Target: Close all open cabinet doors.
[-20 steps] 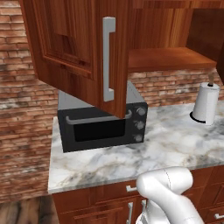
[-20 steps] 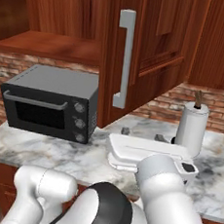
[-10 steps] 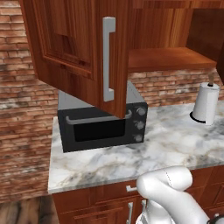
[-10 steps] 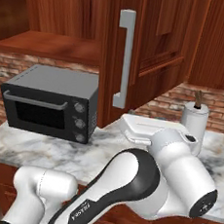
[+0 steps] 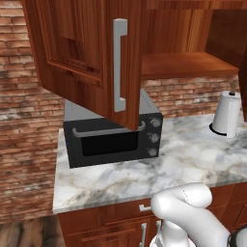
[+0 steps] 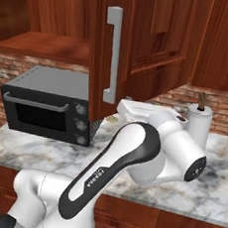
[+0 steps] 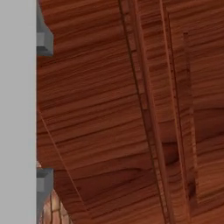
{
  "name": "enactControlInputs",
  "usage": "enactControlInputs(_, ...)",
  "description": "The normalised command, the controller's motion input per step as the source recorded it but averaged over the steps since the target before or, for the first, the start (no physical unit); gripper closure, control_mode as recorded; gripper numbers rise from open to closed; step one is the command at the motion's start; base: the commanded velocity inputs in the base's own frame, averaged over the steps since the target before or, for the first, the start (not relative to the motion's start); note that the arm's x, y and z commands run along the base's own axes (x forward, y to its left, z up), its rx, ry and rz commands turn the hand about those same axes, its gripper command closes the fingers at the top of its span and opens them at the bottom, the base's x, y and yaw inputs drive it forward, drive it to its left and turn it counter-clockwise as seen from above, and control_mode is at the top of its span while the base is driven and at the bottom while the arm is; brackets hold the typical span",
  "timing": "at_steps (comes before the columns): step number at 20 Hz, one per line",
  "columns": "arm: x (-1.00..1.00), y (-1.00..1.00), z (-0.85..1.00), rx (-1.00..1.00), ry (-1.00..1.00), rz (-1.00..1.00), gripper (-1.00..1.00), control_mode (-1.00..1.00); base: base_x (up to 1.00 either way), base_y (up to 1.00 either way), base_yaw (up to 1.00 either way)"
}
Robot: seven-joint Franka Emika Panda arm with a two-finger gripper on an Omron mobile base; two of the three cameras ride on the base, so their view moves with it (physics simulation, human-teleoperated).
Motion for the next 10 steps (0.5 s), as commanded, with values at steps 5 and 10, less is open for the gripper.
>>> enactControlInputs(5, 0.47, 0.63, 0.0, 0.0, 0.0, 0.08, -1.0, -1.0, 0.0, 0.0, 0.0)
enactControlInputs(10, 0.57, 0.73, 0.0, 0.0, 0.0, 0.03, -1.0, -1.0, 0.0, 0.0, 0.0)
